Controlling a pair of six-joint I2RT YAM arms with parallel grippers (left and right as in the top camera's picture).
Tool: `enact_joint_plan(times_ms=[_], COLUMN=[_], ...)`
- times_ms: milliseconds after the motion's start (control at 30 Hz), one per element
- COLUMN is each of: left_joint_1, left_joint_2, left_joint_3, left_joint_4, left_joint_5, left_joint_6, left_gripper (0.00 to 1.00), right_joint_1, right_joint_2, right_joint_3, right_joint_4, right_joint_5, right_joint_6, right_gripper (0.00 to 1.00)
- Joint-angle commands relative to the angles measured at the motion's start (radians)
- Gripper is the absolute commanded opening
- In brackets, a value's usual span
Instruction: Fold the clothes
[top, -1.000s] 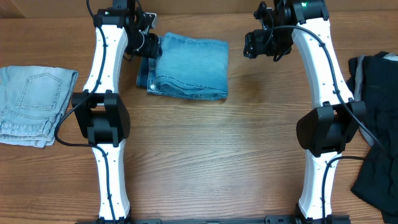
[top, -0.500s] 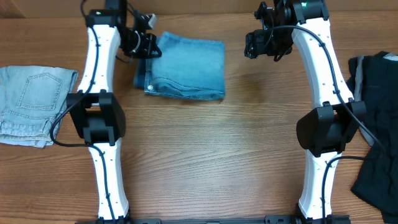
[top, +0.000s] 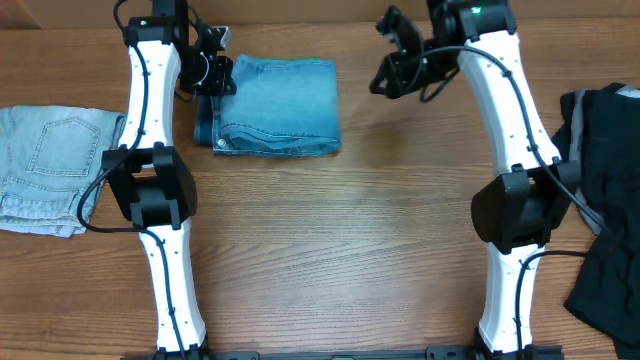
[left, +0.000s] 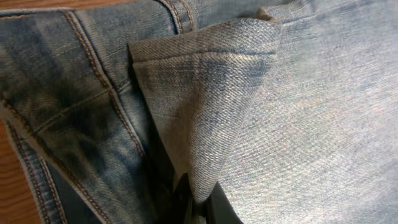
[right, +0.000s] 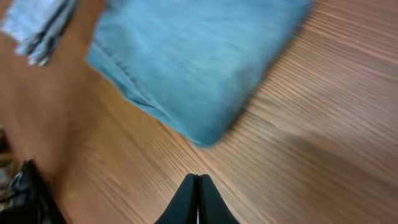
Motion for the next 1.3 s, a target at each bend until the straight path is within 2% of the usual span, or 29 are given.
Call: enact_joint_plan(times_ms=[0, 200, 433, 600, 733, 800, 900, 933, 1000, 1100, 1167, 1267], left_joint_1=[0.002, -0.003, -0.008, -0.014, -0.016, -0.019, -0.021, -0.021, -0.027, -0.031, -0.035, -0.034], left_joint_2=[0.006, 0.006, 0.006, 0.006, 0.006, 0.006, 0.006, 0.006, 0.005, 0.005, 0.001, 0.001], left_joint_3=[0.002, 0.002, 0.002, 0.002, 0.002, 0.002, 0.002, 0.002, 0.015, 0.092, 0.225, 0.326], left_joint_4=[-0.01, -0.012, -0.019, -0.02, -0.019, -0.016, -0.015, -0.012, -0.007, -0.001, -0.009, -0.007], left_joint_5=[-0.094, -0.211, -0.277, -0.365, -0.364, -0.364, -0.364, -0.364, -0.36, -0.36, -0.361, -0.364], left_joint_6=[0.018, 0.014, 0.015, 0.015, 0.015, 0.015, 0.015, 0.014, 0.005, -0.047, -0.098, -0.205], left_gripper=[0.04, 0.04, 0.04, 0.04, 0.04, 0.04, 0.04, 0.04, 0.05, 0.11, 0.17, 0.25], right_joint_1=[0.078, 0.208, 0.204, 0.204, 0.208, 0.209, 0.209, 0.209, 0.211, 0.22, 0.22, 0.22], right_joint_2=[0.027, 0.027, 0.029, 0.029, 0.029, 0.029, 0.039, 0.056, 0.127, 0.164, 0.163, 0.163], right_joint_3=[-0.135, -0.385, -0.395, -0.493, -0.539, -0.593, -0.739, -0.756, -0.757, -0.757, -0.756, -0.756], right_joint_4=[0.11, 0.447, 0.586, 0.759, 0.807, 0.878, 1.101, 1.127, 1.127, 1.141, 1.146, 1.145], right_joint_5=[-0.095, -0.147, -0.075, -0.024, -0.014, -0.015, 0.055, 0.119, 0.116, 0.113, 0.113, 0.107], right_joint_6=[-0.052, -0.051, -0.043, 0.039, 0.05, 0.106, 0.292, 0.426, 0.676, 0.717, 0.729, 0.743], right_gripper=[0.04, 0.04, 0.04, 0.04, 0.04, 0.04, 0.04, 0.04, 0.04, 0.04, 0.04, 0.04])
